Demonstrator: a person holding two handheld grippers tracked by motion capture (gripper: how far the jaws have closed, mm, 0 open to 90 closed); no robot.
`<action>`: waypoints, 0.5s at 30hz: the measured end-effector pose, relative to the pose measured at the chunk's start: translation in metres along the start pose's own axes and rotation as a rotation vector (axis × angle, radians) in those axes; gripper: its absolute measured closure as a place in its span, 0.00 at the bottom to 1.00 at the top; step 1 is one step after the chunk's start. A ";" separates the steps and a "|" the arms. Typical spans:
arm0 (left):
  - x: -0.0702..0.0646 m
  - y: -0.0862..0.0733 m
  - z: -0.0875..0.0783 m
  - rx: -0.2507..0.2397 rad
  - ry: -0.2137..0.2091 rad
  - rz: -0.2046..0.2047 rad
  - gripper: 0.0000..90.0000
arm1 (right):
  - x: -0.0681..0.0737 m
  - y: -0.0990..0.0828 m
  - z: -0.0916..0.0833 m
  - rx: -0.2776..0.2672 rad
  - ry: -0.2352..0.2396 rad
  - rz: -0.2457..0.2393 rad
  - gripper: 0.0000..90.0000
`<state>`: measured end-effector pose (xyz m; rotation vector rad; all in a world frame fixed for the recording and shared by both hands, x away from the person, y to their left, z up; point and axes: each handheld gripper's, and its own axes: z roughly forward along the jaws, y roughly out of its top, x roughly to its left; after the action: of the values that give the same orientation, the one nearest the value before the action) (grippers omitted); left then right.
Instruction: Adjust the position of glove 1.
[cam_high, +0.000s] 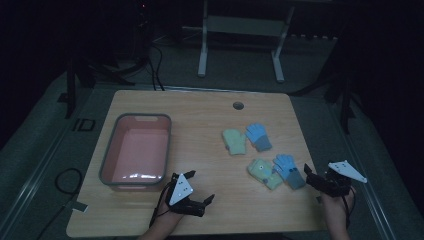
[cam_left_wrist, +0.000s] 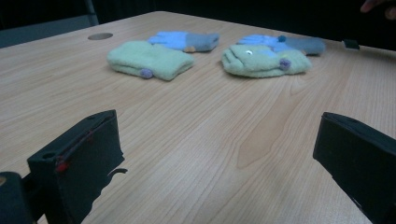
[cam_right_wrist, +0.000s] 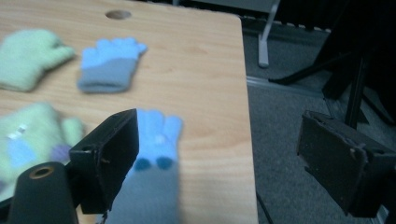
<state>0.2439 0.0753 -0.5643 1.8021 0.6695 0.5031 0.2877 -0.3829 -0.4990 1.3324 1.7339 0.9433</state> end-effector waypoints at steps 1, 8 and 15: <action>0.000 0.000 0.000 0.000 0.000 -0.001 0.01 | 0.001 0.004 -0.001 -0.006 0.004 -0.007 0.15; 0.000 0.000 0.000 0.000 0.000 -0.002 0.01 | 0.006 0.033 -0.003 -0.023 0.058 -0.023 0.14; 0.000 0.000 0.000 0.001 -0.001 -0.004 0.01 | 0.016 0.055 -0.002 -0.004 0.070 -0.030 0.16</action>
<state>0.2440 0.0755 -0.5643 1.8018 0.6725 0.4997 0.3064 -0.3567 -0.4510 1.2813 1.7985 0.9863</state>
